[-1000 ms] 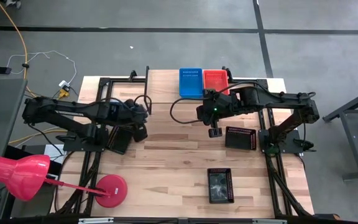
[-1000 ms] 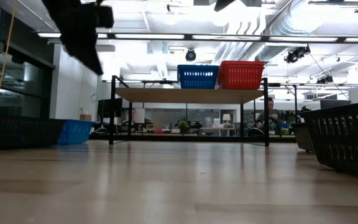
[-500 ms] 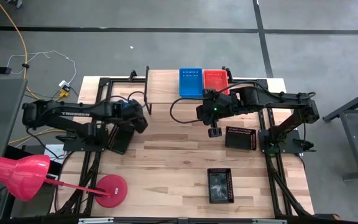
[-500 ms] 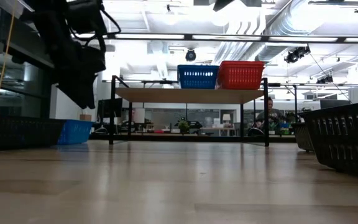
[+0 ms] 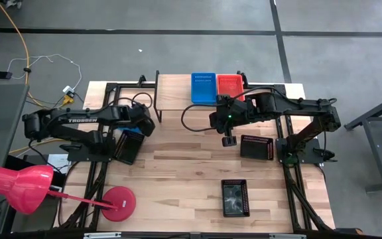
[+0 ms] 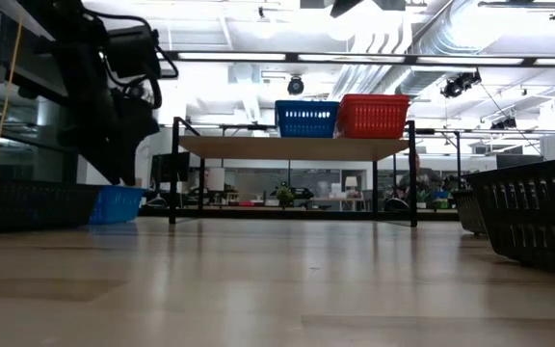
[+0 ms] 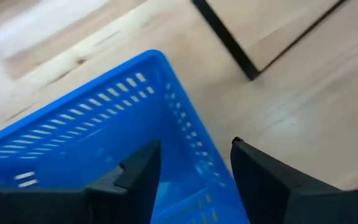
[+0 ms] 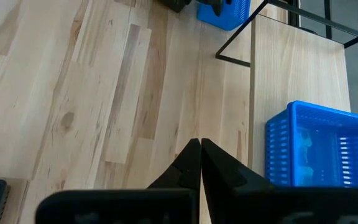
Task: Stack baskets on shelf by color
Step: Stack the blue basket on the other blue baskets on the shelf
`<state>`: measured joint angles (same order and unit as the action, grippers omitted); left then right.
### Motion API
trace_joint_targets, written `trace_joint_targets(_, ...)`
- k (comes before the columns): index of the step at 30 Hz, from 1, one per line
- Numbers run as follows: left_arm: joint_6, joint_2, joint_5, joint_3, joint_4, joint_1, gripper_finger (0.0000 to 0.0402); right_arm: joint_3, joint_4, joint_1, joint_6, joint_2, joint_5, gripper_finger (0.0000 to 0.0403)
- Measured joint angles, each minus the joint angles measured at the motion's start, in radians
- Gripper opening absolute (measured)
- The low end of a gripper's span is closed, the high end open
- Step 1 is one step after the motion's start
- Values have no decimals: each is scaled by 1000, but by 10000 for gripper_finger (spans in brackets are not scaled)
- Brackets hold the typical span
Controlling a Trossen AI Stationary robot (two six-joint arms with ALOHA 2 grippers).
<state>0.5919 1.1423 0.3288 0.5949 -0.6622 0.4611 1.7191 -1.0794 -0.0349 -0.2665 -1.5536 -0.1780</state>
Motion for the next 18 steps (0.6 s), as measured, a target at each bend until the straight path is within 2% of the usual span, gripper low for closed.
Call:
trace_joint_targets(5,0,0,-53,-24,65,4,177,0,0,0,0,0,3,0)
trace_joint_targets(12,0,13,-32,-54,76,3,177,0,1,0,5,0,3,0)
trace_joint_targets(18,-11,73,-30,-56,102,3,173,0,1,0,5,0,3,0)
